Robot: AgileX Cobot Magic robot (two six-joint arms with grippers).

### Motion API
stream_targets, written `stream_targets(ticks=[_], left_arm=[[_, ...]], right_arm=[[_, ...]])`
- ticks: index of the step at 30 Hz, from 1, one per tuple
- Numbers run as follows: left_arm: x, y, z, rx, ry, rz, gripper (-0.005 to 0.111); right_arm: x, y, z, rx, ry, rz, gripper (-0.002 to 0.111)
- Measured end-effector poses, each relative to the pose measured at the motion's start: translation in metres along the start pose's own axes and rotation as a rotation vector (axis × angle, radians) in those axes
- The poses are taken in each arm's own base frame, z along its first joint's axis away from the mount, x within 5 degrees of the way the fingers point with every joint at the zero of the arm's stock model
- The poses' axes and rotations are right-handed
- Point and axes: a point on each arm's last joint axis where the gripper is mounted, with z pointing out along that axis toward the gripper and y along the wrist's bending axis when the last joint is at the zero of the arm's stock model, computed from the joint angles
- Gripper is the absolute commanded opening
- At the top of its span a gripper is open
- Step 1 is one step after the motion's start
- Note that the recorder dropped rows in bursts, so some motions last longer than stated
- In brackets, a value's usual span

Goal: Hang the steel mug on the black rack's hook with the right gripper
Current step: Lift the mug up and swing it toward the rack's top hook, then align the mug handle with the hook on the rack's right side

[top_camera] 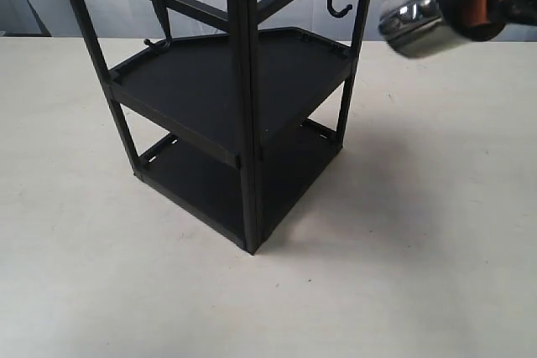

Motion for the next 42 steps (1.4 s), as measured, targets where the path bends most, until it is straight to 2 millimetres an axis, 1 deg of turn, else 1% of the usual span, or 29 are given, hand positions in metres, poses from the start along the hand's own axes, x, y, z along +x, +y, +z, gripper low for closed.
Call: stream_targets(ticks=[1,3,4,6,8,9,13,15,16,18,20,22,24,28,30,34,36,38,40,42], left_arm=[[0.000,0.000,0.000,0.000,0.000,0.000,0.002],[0.000,0.000,0.000,0.000,0.000,0.000,0.002],[0.000,0.000,0.000,0.000,0.000,0.000,0.002],[0.000,0.000,0.000,0.000,0.000,0.000,0.002],[0.000,0.000,0.000,0.000,0.000,0.000,0.002],[0.000,0.000,0.000,0.000,0.000,0.000,0.002],[0.000,0.000,0.000,0.000,0.000,0.000,0.002],[0.000,0.000,0.000,0.000,0.000,0.000,0.002],[0.000,0.000,0.000,0.000,0.000,0.000,0.002],[0.000,0.000,0.000,0.000,0.000,0.000,0.002],[0.000,0.000,0.000,0.000,0.000,0.000,0.002],[0.000,0.000,0.000,0.000,0.000,0.000,0.002],[0.000,0.000,0.000,0.000,0.000,0.000,0.002],[0.000,0.000,0.000,0.000,0.000,0.000,0.002],[0.000,0.000,0.000,0.000,0.000,0.000,0.002],[0.000,0.000,0.000,0.000,0.000,0.000,0.002],[0.000,0.000,0.000,0.000,0.000,0.000,0.002],[0.000,0.000,0.000,0.000,0.000,0.000,0.002],[0.000,0.000,0.000,0.000,0.000,0.000,0.002],[0.000,0.000,0.000,0.000,0.000,0.000,0.002]], right_arm=[[0.003,0.003,-0.014,0.026,-0.084,-0.004,-0.001],[0.014,0.002,-0.024,0.072,-0.200,0.002,-0.001],[0.024,0.002,-0.030,0.102,-0.280,0.004,-0.001],[0.042,0.003,-0.034,0.138,-0.388,0.000,-0.001],[0.064,0.006,-0.034,0.150,-0.487,0.008,-0.001],[0.077,0.008,-0.032,0.151,-0.530,0.008,-0.001],[0.126,0.012,-0.013,0.141,-0.658,0.001,-0.001],[0.140,0.017,-0.010,0.102,-0.737,0.018,-0.001],[0.144,0.019,-0.010,0.082,-0.794,0.022,-0.001],[0.145,0.025,-0.016,0.043,-0.909,0.029,-0.001],[0.141,0.031,-0.022,0.011,-1.019,0.032,-0.001],[0.138,0.034,-0.022,0.004,-1.075,0.029,-0.001],[0.137,0.033,-0.016,0.004,-1.089,0.075,-0.001],[0.137,0.026,0.004,0.009,-1.079,0.257,-0.001],[0.136,0.024,0.013,0.011,-1.089,0.321,-0.001],[0.138,0.024,0.033,-0.053,-1.071,0.435,-0.001],[0.137,0.028,0.044,-0.078,-1.039,0.437,-0.001],[0.134,0.037,0.062,-0.099,-0.991,0.428,-0.001],[0.128,0.047,0.072,-0.124,-0.978,0.426,-0.001],[0.124,0.053,0.079,-0.115,-0.976,0.436,-0.001]])
